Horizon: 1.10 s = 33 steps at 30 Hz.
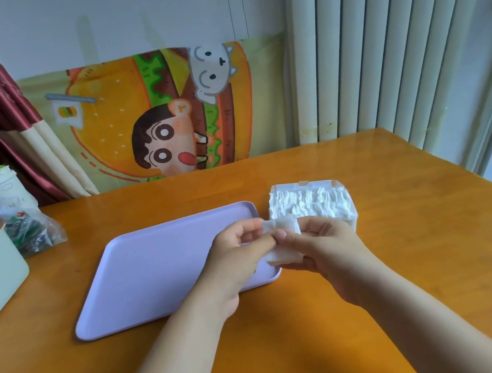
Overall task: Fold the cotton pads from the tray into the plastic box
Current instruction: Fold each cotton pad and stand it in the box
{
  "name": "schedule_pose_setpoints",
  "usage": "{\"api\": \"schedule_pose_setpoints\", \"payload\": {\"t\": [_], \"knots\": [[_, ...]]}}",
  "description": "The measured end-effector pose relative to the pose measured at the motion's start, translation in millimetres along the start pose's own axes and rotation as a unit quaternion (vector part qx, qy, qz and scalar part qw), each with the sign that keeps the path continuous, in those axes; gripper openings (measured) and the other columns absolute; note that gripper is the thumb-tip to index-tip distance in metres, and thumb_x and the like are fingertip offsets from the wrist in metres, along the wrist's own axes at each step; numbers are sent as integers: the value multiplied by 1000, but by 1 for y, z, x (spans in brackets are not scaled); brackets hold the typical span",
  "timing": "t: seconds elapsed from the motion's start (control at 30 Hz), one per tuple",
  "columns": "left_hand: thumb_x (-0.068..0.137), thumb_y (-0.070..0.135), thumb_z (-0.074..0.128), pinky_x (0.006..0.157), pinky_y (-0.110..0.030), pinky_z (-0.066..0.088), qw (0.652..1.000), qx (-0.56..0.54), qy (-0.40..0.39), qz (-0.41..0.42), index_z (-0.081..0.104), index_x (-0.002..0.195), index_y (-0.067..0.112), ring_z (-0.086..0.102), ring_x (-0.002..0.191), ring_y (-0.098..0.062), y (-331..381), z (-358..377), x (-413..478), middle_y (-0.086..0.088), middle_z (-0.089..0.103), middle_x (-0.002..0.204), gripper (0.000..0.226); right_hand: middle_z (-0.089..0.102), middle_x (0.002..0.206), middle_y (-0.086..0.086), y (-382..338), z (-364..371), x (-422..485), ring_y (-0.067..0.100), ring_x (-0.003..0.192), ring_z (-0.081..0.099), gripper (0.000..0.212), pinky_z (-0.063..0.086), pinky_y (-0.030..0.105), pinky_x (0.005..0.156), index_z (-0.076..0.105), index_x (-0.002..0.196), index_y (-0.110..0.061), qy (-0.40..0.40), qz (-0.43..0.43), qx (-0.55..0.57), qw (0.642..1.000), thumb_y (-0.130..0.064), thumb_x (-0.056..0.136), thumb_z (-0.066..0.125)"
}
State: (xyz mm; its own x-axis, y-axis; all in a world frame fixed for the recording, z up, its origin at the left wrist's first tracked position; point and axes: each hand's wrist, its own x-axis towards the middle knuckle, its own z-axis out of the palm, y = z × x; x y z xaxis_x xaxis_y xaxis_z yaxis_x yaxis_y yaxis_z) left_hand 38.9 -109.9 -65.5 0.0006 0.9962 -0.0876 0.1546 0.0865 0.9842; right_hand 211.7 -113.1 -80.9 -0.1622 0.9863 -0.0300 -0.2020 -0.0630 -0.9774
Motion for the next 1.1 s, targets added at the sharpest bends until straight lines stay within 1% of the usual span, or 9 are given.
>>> {"api": "schedule_pose_setpoints", "payload": {"t": [0.1,0.27,0.4,0.47,0.57,0.63,0.73,0.9,1.1], "knots": [[94,33,77,77,-25,49,997,18,-74,-16,77,110,23,69,102,-12,6,8,12,1,79,105,19,79,109,20,-9,-24,4,35,104,77,23,64,49,92,78,110,-3,-28,14,-48,998,-22,98,74],[91,13,78,54,-14,46,998,12,-55,12,71,103,8,66,63,-3,26,33,40,-5,72,83,15,78,107,17,-27,-57,22,32,99,76,19,65,47,85,76,109,-9,43,12,-151,987,-21,95,79],[88,18,78,57,-19,49,996,73,-9,56,70,98,17,64,66,-6,33,65,63,3,69,82,13,67,86,-6,-35,-73,35,8,74,61,17,51,26,65,72,92,-22,200,-115,-399,887,-29,84,85],[87,25,75,59,-24,55,986,122,20,109,69,92,26,67,69,-7,34,83,73,7,70,82,8,67,72,-2,-41,-77,39,6,61,58,24,48,24,58,74,83,-12,195,-108,-333,916,-34,92,77],[85,32,71,72,-32,58,967,184,39,174,64,85,35,68,82,-7,30,102,81,15,71,85,8,77,84,19,-49,-80,41,19,71,72,49,64,32,69,79,91,1,135,-7,-132,982,-47,96,73],[86,27,72,74,-26,55,955,197,49,217,63,84,35,65,83,-1,26,113,84,19,68,85,12,77,94,25,-49,-91,45,30,80,77,58,67,41,82,78,97,4,145,15,-78,986,-53,88,80],[89,19,72,69,-15,48,942,194,31,273,64,83,26,61,87,-1,25,122,83,13,66,84,11,75,90,24,-45,-103,50,34,82,76,62,66,39,81,75,101,4,161,38,-38,986,-51,78,89],[91,19,77,65,-7,43,951,164,-81,250,76,93,27,62,69,8,22,120,91,20,73,85,8,74,114,33,-35,-120,55,39,94,74,60,64,39,84,67,118,2,149,71,43,985,-38,80,90],[90,0,66,87,-22,58,954,152,-152,208,71,102,22,71,99,-3,27,112,102,9,75,105,26,79,105,23,-31,-131,58,26,83,75,31,63,38,84,72,118,7,148,81,81,982,-13,94,76]]}}
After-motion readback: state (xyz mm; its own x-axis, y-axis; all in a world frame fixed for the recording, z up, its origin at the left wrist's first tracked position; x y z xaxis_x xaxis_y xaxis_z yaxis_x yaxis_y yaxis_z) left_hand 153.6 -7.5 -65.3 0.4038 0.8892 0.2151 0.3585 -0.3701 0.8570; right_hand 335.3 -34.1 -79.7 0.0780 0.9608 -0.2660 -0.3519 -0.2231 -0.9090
